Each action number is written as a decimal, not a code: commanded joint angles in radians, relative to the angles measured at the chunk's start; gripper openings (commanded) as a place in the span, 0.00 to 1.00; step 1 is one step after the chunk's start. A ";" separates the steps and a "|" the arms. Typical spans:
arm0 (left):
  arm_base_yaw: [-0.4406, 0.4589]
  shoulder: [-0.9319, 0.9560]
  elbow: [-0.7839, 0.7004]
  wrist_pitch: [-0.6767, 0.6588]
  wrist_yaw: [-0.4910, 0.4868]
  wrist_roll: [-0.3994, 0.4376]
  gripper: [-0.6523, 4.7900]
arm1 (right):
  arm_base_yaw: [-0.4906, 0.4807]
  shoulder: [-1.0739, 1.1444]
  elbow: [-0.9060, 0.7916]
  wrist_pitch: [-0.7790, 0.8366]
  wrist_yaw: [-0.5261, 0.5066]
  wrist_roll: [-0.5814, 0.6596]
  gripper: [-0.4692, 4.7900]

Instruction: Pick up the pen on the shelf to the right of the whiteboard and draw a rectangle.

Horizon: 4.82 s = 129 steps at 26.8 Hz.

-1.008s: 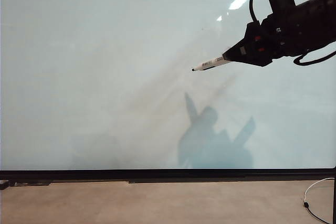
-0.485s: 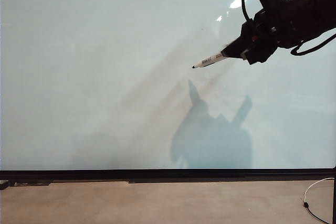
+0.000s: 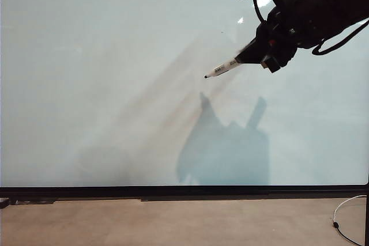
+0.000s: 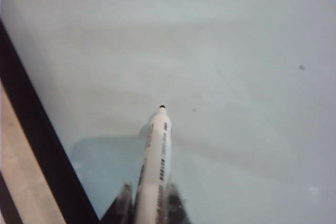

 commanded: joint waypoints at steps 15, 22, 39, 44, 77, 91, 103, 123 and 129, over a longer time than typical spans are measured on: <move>0.000 0.000 0.003 0.006 0.000 0.004 0.11 | 0.092 -0.013 0.090 -0.142 0.179 0.000 0.08; 0.000 0.000 0.003 0.006 0.000 0.004 0.11 | 0.140 -0.016 0.092 -0.143 0.271 0.000 0.08; 0.000 0.000 0.003 0.006 0.000 0.004 0.11 | 0.158 -0.016 0.175 -0.279 0.346 -0.011 0.08; 0.000 0.000 0.003 0.006 0.000 0.004 0.11 | 0.158 -0.014 0.175 -0.279 0.347 -0.011 0.08; 0.000 0.000 0.003 0.006 0.000 0.004 0.11 | 0.114 0.014 0.181 -0.197 0.290 0.003 0.08; 0.000 0.000 0.003 0.006 0.000 0.004 0.11 | 0.108 0.012 0.195 -0.193 0.300 -0.004 0.08; 0.000 0.000 0.003 0.006 0.000 0.004 0.11 | 0.094 0.002 0.196 -0.191 0.283 0.000 0.08; 0.000 0.000 0.003 0.006 0.000 0.004 0.11 | 0.094 -0.013 0.229 -0.209 0.282 -0.005 0.08; 0.000 0.000 0.003 0.006 0.000 0.004 0.11 | 0.094 -0.013 0.251 -0.227 0.281 -0.009 0.08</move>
